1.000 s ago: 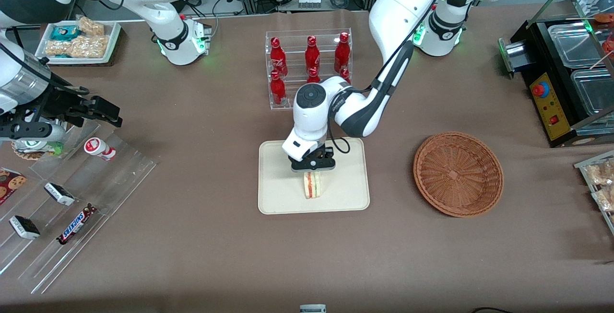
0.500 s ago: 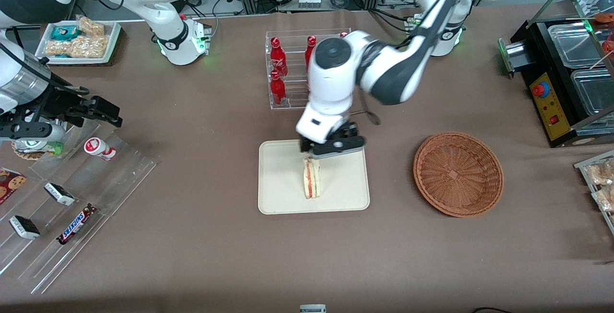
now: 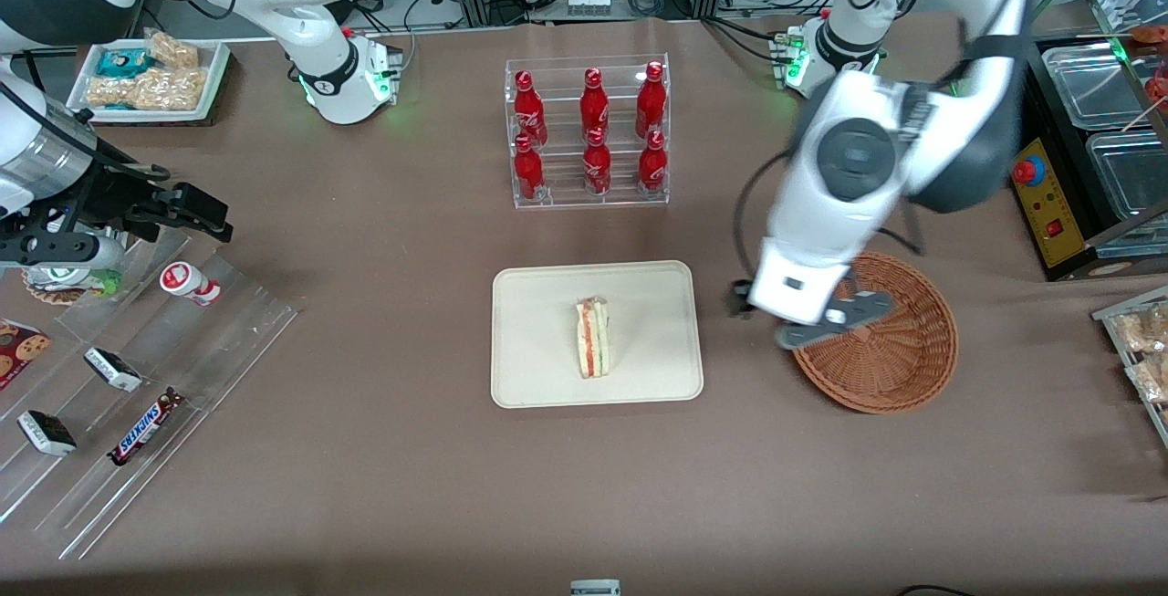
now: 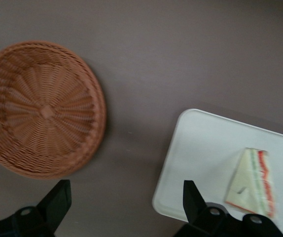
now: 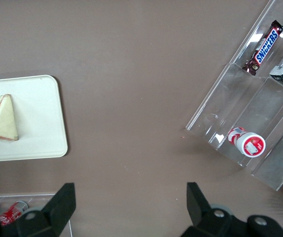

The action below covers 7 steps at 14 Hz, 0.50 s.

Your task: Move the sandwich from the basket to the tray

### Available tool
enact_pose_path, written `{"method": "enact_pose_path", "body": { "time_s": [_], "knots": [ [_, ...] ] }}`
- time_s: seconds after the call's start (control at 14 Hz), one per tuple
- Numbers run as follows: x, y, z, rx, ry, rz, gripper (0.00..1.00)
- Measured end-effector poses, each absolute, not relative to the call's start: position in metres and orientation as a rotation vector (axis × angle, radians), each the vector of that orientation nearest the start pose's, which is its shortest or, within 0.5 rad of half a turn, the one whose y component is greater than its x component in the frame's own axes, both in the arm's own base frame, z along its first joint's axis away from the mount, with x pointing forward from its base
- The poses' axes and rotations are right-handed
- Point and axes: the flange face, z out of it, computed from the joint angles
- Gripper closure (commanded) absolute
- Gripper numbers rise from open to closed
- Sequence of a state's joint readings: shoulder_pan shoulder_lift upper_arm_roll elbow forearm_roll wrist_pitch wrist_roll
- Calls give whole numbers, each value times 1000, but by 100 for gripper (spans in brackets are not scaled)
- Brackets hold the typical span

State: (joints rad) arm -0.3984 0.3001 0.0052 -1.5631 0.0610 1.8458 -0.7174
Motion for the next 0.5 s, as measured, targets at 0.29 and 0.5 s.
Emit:
{"method": "enact_pose_path", "body": {
  "time_s": [0.29, 0.5],
  "knots": [
    [592, -136, 497, -3065, -353, 70, 0],
    [579, -83, 529, -3097, -264, 90, 0]
  ]
}}
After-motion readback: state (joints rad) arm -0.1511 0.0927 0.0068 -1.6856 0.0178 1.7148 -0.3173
